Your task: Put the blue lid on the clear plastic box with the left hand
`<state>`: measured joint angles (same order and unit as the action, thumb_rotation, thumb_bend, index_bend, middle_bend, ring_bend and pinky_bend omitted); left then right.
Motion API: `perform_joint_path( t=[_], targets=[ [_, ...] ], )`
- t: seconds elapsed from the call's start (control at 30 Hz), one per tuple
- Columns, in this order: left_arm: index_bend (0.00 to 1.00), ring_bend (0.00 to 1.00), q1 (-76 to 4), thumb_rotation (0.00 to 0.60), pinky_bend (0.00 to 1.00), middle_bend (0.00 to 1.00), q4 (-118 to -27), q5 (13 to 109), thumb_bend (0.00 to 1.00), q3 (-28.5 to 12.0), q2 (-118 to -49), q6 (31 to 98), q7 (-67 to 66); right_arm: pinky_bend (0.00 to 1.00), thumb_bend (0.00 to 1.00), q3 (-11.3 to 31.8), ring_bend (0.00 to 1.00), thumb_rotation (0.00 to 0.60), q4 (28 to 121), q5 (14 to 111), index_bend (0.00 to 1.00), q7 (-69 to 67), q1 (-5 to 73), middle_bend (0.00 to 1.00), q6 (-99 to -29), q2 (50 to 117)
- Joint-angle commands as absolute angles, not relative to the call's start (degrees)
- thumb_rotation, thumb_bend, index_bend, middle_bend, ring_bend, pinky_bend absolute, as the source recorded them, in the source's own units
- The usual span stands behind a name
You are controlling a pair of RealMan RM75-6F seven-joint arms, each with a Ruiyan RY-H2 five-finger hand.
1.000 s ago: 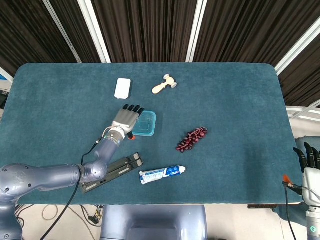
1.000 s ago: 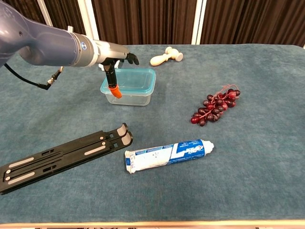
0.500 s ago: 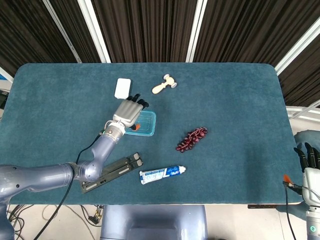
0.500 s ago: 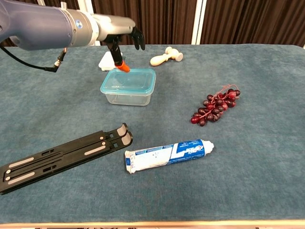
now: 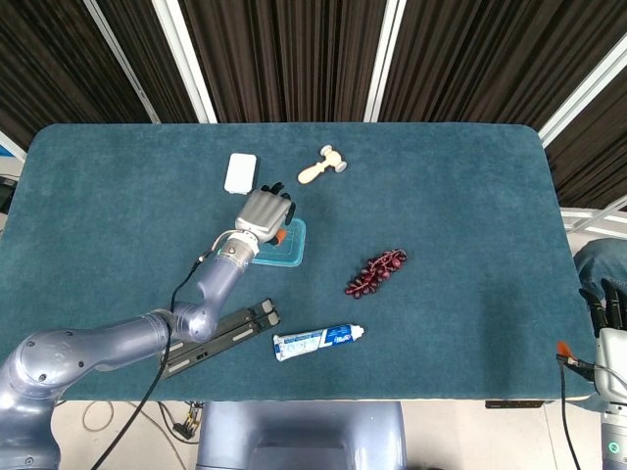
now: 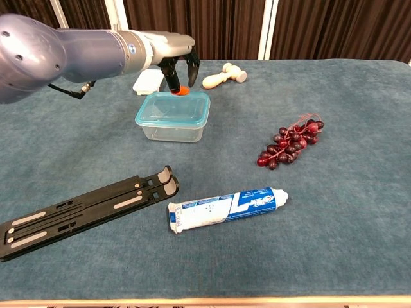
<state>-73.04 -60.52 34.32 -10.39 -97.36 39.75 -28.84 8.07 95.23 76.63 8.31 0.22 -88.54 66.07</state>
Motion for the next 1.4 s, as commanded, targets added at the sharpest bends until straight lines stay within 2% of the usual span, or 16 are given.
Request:
perform_joint_path(
  t=[0.03,0.3,0.6,1.03,1.27,1.4],
  targets=[
    [0.51,0.10,-73.0,0.600,0.21,0.30,-59.0,34.4,0.42,-10.4,-98.3,38.7,-28.7,0.00,0.29,8.0,0.02,0.600,95.3,76.7,0.17,8.3,0.2,0.04,-88.5,66.0],
    [0.52,0.10,-72.8,0.600,0.20,0.30,-57.2,36.1,0.47,-10.8,-99.4,38.2,-28.2,0.00,0.29,8.0,0.02,0.600,95.4,76.5,0.17,8.2,0.2,0.04,-88.2,66.0],
    [0.55,0.10,-72.5,0.600,0.20,0.29,-56.3,37.8,0.47,-12.4,-100.4,37.6,-26.2,0.00,0.29,8.0,0.02,0.600,95.5,76.4,0.17,8.2,0.2,0.04,-88.2,66.0],
    [0.62,0.09,-72.7,0.600,0.18,0.29,-57.2,37.8,0.48,-12.2,-100.5,38.5,-28.8,0.00,0.29,8.1,0.02,0.600,95.6,76.2,0.17,8.2,0.3,0.04,-88.1,65.9],
    [0.65,0.08,-73.3,0.600,0.17,0.29,-58.4,33.5,0.51,-10.7,-100.4,39.2,-34.3,0.00,0.29,8.2,0.02,0.600,95.9,75.8,0.17,8.2,0.2,0.04,-88.1,65.9],
    [0.67,0.11,-73.6,0.600,0.20,0.35,-58.9,29.6,0.54,-11.2,-100.8,40.4,-36.4,0.00,0.29,8.2,0.02,0.600,96.0,75.7,0.17,8.2,0.1,0.04,-88.1,65.8]
  ],
)
